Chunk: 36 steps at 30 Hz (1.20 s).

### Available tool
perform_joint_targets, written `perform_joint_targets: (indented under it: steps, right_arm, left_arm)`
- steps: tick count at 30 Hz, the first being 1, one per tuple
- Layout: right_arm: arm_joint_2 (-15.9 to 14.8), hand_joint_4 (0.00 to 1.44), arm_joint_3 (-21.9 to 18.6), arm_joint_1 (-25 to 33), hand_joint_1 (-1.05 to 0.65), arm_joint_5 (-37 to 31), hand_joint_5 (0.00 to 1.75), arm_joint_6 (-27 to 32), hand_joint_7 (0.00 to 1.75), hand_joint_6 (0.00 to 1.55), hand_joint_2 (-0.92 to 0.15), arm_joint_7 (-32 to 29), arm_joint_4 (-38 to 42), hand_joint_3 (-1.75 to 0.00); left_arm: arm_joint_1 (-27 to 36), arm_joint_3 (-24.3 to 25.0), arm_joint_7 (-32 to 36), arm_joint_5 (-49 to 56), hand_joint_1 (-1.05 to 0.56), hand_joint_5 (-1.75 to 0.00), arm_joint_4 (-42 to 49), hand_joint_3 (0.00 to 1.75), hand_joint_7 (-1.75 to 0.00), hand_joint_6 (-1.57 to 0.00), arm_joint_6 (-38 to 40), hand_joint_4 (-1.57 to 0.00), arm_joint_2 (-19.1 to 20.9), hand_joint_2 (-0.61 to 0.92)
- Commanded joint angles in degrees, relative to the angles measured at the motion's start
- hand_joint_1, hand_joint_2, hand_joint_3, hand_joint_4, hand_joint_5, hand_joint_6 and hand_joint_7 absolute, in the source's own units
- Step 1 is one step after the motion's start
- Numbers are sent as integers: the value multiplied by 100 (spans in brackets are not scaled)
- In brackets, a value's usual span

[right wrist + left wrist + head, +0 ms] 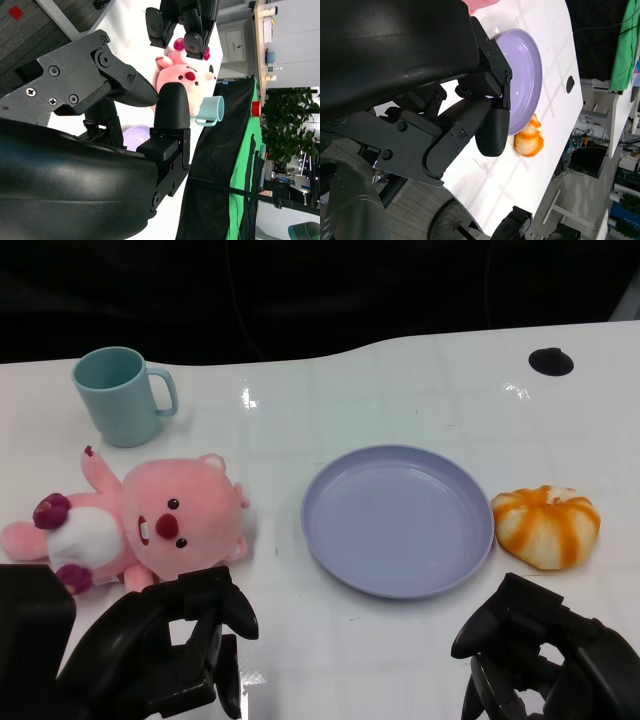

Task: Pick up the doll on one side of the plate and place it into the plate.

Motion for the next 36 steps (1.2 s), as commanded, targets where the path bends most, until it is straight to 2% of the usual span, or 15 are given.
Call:
perform_joint_targets:
  steps: [1,31,36]
  right_arm:
    - [-44,63,-38,-3,-25,12,175,-21,151,52,-63,-5,-39,-110]
    - [-47,63,-21,-27,-26,-59,175,-99,150,52,-62,-10,12,-110]
    - [-24,63,-22,-46,-25,-60,175,-66,150,52,-62,-22,7,-111]
  left_arm:
    - [-17,41,-72,12,-10,-175,27,144,-165,-76,-27,-86,77,41]
    - [-51,74,-50,-15,-12,-175,53,144,-164,-77,-27,-86,43,40]
    - [-62,221,-75,-192,-10,-168,90,134,-151,-78,-54,-82,-40,46]
